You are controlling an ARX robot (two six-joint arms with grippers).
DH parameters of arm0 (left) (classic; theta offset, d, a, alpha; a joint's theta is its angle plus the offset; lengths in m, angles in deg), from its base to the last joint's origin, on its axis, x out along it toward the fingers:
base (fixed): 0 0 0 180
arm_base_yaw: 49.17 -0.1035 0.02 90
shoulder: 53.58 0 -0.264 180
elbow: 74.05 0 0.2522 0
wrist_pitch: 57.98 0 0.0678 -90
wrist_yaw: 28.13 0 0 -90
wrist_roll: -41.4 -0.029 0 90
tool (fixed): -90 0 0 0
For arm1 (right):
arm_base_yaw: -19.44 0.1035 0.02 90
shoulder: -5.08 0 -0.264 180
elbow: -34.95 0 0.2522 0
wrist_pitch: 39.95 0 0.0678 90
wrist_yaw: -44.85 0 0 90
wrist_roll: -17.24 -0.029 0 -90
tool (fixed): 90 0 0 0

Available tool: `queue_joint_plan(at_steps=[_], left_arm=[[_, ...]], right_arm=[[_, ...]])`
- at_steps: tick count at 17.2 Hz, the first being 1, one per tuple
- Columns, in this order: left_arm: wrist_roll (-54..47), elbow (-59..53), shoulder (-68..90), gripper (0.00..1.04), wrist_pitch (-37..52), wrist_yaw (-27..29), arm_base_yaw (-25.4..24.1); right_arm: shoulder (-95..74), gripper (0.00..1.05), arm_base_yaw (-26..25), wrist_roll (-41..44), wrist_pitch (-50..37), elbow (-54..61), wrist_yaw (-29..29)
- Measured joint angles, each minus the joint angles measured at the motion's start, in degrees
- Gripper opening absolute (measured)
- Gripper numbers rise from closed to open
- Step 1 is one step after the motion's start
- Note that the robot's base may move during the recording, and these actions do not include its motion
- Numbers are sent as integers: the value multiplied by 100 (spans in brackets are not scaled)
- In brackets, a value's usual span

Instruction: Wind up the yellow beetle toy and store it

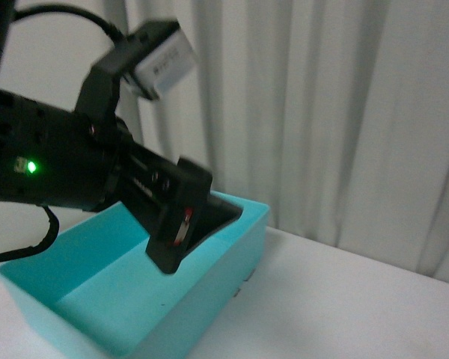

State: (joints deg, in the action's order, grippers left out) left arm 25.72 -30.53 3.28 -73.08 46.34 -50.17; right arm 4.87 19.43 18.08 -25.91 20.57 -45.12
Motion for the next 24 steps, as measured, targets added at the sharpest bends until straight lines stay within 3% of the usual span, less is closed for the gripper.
queue_joint_plan(at_steps=[4,9,15,16,24], left_arm=[[-2505,896,1672,98,-811,-87,-15],[-5335,977,2155,98,-2640,382,590],[-6039,710,2461,98,-2804,525,774],[-6494,431,2577,98,-2520,859,713],[-6708,72,3136,98,-1591,940,778]], right_arm=[[0,98,0,-2,-7,0,-2],[0,98,0,0,-7,0,-2],[0,98,0,-2,-7,0,-4],[0,98,0,0,-7,0,-2],[0,98,0,0,-7,0,-2]])
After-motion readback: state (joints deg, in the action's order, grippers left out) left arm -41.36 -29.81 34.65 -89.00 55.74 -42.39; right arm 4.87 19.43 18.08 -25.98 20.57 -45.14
